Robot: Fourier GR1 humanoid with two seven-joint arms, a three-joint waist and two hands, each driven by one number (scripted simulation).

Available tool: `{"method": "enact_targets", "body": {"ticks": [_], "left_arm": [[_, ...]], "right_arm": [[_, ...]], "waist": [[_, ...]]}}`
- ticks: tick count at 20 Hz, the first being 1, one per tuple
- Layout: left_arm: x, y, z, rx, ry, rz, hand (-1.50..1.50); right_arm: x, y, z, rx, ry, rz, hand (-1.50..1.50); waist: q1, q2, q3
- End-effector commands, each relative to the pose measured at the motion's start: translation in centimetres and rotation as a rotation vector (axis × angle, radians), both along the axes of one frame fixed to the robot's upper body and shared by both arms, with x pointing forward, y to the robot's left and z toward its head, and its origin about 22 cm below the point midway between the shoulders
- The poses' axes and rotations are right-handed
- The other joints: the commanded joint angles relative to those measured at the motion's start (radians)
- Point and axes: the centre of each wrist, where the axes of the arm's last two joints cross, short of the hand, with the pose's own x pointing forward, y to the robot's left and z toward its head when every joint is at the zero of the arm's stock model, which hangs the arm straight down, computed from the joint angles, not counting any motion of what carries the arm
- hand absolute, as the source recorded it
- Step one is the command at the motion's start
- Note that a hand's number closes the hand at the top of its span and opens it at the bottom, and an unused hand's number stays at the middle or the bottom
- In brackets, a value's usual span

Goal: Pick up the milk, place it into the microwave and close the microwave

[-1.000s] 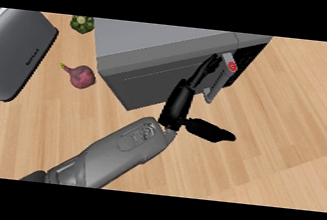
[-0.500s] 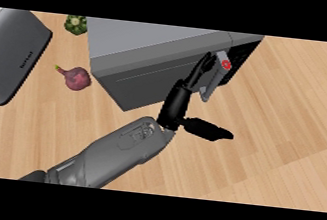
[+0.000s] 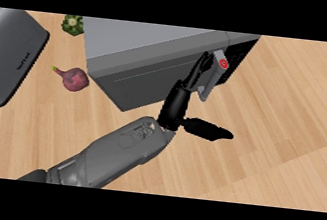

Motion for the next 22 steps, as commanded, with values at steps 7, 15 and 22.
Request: {"method": "enact_targets", "body": {"ticks": [7, 15, 22], "left_arm": [[1.6, -0.4, 1.3, -0.023, 0.017, 0.033, -1.50], [1.7, -0.5, 1.1, -0.019, 0.004, 0.032, -1.50], [2.0, -0.2, 0.9, -0.028, 0.017, 0.038, -1.50]], "right_arm": [[0.5, -0.2, 0.9, -0.005, 0.009, 0.025, -1.50], [0.9, -0.4, 1.8, -0.017, 0.002, 0.055, -1.50], [1.0, -0.3, 2.2, 0.003, 0.001, 0.060, -1.50]], "waist": [[-0.014, 0.012, 0.001], [-0.015, 0.007, 0.002], [-0.014, 0.007, 0.001]]}}
